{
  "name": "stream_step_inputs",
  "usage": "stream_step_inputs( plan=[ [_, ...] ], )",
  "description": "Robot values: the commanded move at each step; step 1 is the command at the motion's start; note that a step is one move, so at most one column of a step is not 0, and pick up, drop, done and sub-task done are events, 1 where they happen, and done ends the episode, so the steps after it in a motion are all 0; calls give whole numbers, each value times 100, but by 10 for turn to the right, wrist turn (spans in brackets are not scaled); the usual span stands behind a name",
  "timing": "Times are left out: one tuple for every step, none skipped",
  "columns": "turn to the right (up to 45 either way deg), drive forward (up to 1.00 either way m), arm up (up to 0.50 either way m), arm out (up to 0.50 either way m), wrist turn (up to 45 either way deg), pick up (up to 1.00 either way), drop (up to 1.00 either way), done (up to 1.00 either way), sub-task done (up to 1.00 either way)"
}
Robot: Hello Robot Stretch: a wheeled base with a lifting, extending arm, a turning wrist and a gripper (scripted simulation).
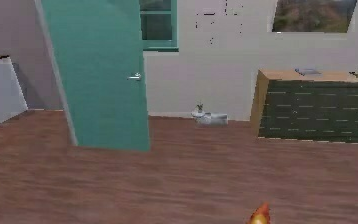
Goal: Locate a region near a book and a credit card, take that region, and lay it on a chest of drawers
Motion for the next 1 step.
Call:
stream_step_inputs(
  plan=[
    [420, 0, 0, 0, 0, 0, 0, 0, 0]
  ],
)
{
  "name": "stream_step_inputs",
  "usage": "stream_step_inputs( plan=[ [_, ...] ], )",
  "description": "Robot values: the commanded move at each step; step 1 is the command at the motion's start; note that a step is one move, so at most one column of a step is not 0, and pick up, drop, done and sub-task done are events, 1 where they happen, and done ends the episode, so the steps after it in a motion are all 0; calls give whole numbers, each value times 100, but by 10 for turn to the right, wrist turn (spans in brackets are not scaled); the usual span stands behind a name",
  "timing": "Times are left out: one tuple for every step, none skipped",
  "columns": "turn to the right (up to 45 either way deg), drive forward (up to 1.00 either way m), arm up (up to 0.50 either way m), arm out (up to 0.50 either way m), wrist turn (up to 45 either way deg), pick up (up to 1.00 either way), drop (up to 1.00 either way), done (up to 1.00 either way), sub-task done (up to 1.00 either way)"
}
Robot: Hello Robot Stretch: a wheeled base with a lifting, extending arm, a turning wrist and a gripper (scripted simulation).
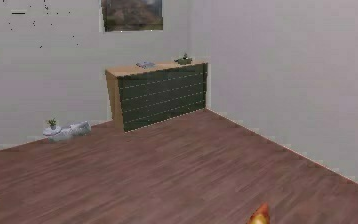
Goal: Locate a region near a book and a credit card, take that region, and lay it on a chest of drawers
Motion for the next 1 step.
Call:
stream_step_inputs(
  plan=[
    [0, 100, 0, 0, 0, 0, 0, 0, 0]
  ],
)
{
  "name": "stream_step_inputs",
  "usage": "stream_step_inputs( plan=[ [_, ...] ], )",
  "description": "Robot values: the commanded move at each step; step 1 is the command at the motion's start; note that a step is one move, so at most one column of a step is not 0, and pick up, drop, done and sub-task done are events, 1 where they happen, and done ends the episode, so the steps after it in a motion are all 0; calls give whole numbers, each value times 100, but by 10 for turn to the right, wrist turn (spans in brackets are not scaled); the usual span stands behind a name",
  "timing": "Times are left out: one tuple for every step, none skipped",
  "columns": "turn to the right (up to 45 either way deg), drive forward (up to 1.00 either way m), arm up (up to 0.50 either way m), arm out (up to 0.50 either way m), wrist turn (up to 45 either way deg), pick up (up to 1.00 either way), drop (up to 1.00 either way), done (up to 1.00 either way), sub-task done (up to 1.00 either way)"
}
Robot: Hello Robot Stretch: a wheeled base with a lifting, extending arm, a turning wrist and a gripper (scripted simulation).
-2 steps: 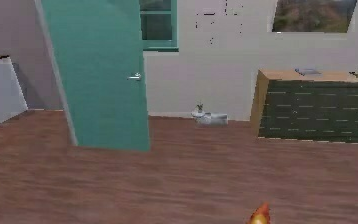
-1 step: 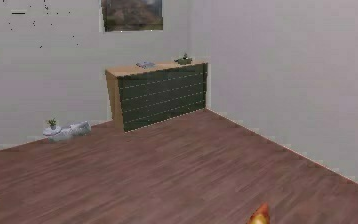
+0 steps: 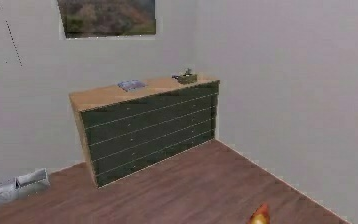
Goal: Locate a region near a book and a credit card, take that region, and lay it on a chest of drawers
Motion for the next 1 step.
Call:
stream_step_inputs(
  plan=[
    [30, 0, 0, 0, 0, 0, 0, 0, 0]
  ],
)
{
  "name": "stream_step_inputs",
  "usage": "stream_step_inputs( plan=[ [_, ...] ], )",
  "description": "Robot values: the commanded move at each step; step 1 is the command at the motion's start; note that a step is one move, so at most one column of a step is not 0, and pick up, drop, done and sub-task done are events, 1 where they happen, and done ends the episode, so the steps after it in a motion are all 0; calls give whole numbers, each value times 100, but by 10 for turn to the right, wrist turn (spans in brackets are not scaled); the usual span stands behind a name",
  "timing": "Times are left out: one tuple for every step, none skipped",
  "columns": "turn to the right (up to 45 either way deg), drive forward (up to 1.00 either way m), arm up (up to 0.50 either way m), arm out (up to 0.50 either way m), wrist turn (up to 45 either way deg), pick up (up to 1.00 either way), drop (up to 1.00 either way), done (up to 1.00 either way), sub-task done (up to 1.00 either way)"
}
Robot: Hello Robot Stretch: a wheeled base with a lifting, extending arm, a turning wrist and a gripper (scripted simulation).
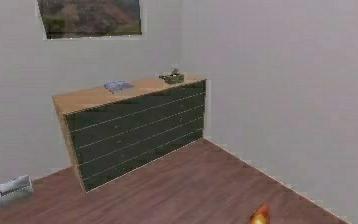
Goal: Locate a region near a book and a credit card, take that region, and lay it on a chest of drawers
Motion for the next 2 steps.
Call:
stream_step_inputs(
  plan=[
    [0, 100, 0, 0, 0, 0, 0, 0, 0],
    [0, 50, 0, 0, 0, 0, 0, 0, 0]
  ],
)
